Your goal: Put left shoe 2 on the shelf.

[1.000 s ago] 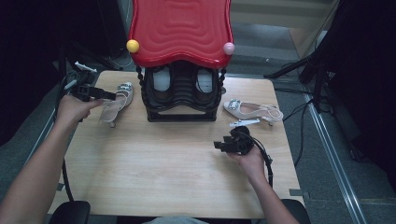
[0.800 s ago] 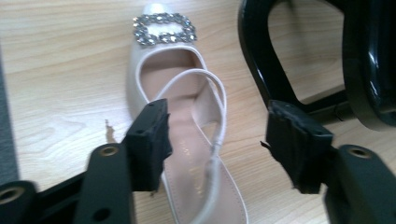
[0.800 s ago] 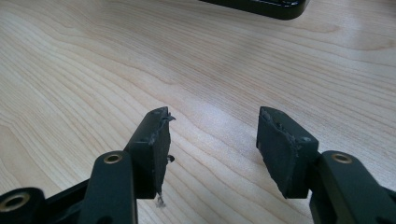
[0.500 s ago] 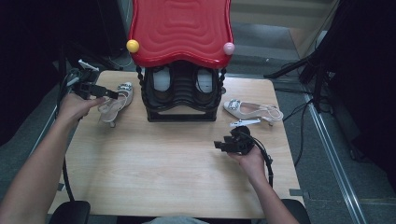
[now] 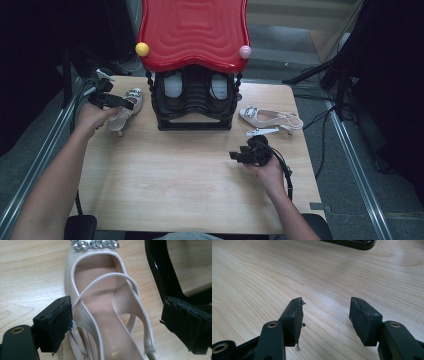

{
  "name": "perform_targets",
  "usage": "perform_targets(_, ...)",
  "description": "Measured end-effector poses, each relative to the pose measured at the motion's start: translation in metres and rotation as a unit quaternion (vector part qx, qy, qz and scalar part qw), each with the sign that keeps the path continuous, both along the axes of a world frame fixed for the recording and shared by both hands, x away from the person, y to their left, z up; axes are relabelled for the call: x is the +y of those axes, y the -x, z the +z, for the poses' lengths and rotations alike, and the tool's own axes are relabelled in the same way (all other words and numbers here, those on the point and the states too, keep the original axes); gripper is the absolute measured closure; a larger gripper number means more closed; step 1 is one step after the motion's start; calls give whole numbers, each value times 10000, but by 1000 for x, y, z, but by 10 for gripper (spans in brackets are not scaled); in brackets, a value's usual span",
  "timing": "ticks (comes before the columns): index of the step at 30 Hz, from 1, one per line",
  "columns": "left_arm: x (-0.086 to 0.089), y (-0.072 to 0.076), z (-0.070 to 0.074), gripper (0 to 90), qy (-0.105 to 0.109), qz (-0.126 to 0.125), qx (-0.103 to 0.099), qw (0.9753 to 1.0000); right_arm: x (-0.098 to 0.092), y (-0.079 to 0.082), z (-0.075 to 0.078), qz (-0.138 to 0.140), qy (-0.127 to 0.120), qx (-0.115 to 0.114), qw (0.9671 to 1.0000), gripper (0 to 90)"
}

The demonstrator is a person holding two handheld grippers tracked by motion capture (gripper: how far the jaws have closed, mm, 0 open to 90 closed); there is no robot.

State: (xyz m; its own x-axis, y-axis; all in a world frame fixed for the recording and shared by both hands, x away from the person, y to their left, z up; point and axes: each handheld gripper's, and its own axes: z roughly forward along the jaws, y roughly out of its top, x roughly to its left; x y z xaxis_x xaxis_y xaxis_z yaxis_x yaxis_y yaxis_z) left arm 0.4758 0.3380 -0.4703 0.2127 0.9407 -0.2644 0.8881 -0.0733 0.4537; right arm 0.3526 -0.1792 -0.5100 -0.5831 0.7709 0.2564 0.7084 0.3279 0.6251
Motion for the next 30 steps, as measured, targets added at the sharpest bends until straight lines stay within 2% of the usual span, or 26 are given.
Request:
perform_targets(3,0,0,2,101,-22,54,-80,10000,0,0,0,4,-13,-10,10000,460)
perform_targets(5,3,1,5,101,20,218,-231,9995,0,0,0,12,-8,-14,10000,460)
perform_targets(6,6,1,7,100,45,231,-242,9994,0,0,0,21,-3,-15,10000,460)
perform_targets(8,9,2,6,98,8,255,-186,9995,0,0,0,20,-6,-24,10000,460)
perform_targets(9,9,0,-2,75,-52,201,22,9998,1,-1,0,39,2,-23,10000,460)
perform_targets(10,9,0,-2,72,-52,201,22,9998,1,-1,0,39,2,-23,10000,460)
perform_targets(11,10,-1,-4,72,-138,60,144,9998,2,-1,0,29,8,-19,10000,460)
perform_targets(12,7,-1,-8,69,-88,140,130,9998,2,0,-1,45,16,-4,10000,460)
perform_targets(13,6,-2,-13,69,104,130,141,9998,3,0,-1,46,16,0,10000,460)
perform_targets(14,4,-2,-15,69,131,145,148,9997,2,0,-1,54,20,-3,10000,460)
perform_targets(15,2,-3,-18,69,56,144,173,9997,2,0,-1,51,18,2,10000,460)
perform_targets(21,2,-5,-30,77,18,212,297,9993,2,0,-1,53,14,-2,10000,460)
perform_targets(24,0,-5,-34,99,114,343,276,9990,3,0,-1,55,20,-2,10000,460)
perform_targets(25,-2,-6,-35,114,-28,225,345,9991,3,0,-1,53,17,-5,10000,460)
perform_targets(26,-2,-6,-35,119,-28,225,345,9991,3,0,-1,53,17,-5,10000,460)
perform_targets(27,-5,-6,-35,125,-182,204,337,9991,3,-1,-1,50,22,-6,10000,460)
perform_targets(29,-6,-6,-35,134,-227,225,329,9989,3,0,-1,49,24,-7,10000,460)
perform_targets(30,-9,-6,-34,149,-366,235,361,9984,3,0,-1,52,23,-9,10000,460)
